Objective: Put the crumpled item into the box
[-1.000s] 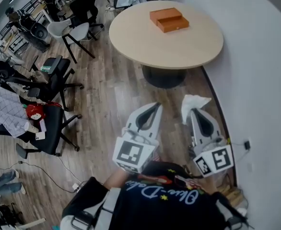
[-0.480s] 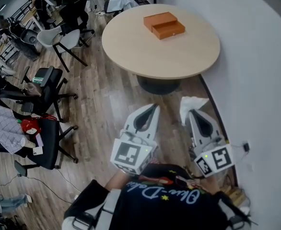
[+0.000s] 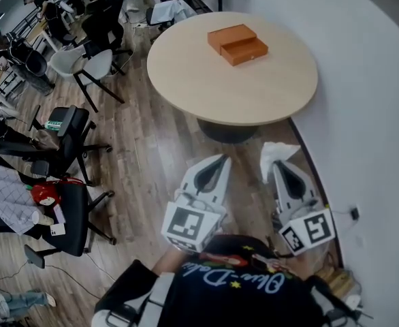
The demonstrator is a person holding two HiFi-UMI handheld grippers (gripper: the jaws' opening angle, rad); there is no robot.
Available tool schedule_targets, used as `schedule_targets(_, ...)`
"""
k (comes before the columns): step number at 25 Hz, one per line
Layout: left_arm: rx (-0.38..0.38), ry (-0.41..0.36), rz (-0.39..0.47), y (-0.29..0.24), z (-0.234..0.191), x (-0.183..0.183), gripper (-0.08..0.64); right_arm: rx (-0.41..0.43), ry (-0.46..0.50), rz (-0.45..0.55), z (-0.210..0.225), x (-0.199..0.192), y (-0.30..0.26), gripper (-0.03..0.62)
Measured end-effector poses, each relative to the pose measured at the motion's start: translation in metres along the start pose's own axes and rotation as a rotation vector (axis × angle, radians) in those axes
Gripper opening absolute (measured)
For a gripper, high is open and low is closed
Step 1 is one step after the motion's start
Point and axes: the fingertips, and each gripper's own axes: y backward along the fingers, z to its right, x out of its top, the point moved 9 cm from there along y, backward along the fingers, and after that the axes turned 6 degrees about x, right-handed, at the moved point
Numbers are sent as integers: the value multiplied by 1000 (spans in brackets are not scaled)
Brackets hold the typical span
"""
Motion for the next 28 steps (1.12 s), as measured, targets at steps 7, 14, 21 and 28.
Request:
schedule_targets(7,-2,23,-11,-5,-13,-9,-8,-21,-2,-26,2,-3,-10,3)
schedule_targets(14,19,38,-18,-4,-22,-7,-8,-10,-9,-31,6,-1,-23,3)
schedule_targets(21,83,12,-14,-14,-38,-1,-8,55,-16,-14,20,-1,-59,3)
schedule_targets(28,131,0,-22,-40,-53,5,-8,93,-55,1,46,-7,-90,3)
